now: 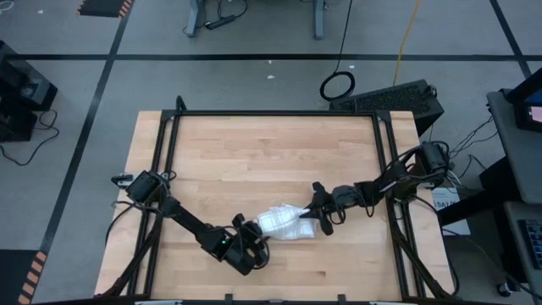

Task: Roll towel
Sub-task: Roll the white kitchen towel

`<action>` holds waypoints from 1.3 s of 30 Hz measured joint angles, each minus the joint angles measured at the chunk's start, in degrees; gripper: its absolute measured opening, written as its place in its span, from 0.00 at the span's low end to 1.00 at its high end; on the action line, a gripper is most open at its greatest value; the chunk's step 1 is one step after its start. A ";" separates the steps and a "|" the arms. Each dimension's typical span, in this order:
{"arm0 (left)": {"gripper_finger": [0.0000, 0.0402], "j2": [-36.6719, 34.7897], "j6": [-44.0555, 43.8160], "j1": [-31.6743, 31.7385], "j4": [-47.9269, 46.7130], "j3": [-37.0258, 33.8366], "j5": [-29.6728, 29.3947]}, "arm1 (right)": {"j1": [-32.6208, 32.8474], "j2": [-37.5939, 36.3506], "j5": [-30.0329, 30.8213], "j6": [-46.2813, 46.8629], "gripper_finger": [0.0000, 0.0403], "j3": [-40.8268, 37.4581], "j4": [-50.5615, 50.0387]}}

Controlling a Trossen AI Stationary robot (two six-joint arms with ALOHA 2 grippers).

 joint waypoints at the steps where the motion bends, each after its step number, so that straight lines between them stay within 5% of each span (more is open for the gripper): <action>1: 0.48 -0.21 0.40 0.01 -0.48 -0.02 0.05 | 0.08 0.00 0.26 0.08 0.04 0.00 -0.02; 10: 0.48 -6.51 -4.61 -2.18 -17.91 0.04 -3.38 | 1.86 -7.09 4.86 1.94 0.02 0.71 -4.24; 16: 0.48 -8.57 -18.81 -4.18 -37.69 -0.05 -10.49 | 6.80 -15.99 14.70 6.46 0.02 4.74 -22.62; 20: 0.48 -8.62 -25.50 -4.60 -41.45 -1.97 -13.66 | 11.42 -19.93 22.15 10.77 0.02 9.91 -37.26; 25: 0.48 -8.59 -19.89 -3.85 -25.01 -8.73 -13.63 | 16.14 -20.73 27.58 15.54 0.02 16.56 -50.37; 33: 0.48 -8.57 -0.45 0.04 15.85 -21.04 -12.55 | 22.09 -14.60 32.59 22.48 0.02 20.72 -52.61; 39: 0.50 -8.57 6.35 1.95 39.28 -28.44 -1.65 | 26.00 -9.80 36.14 26.70 0.02 21.47 -52.77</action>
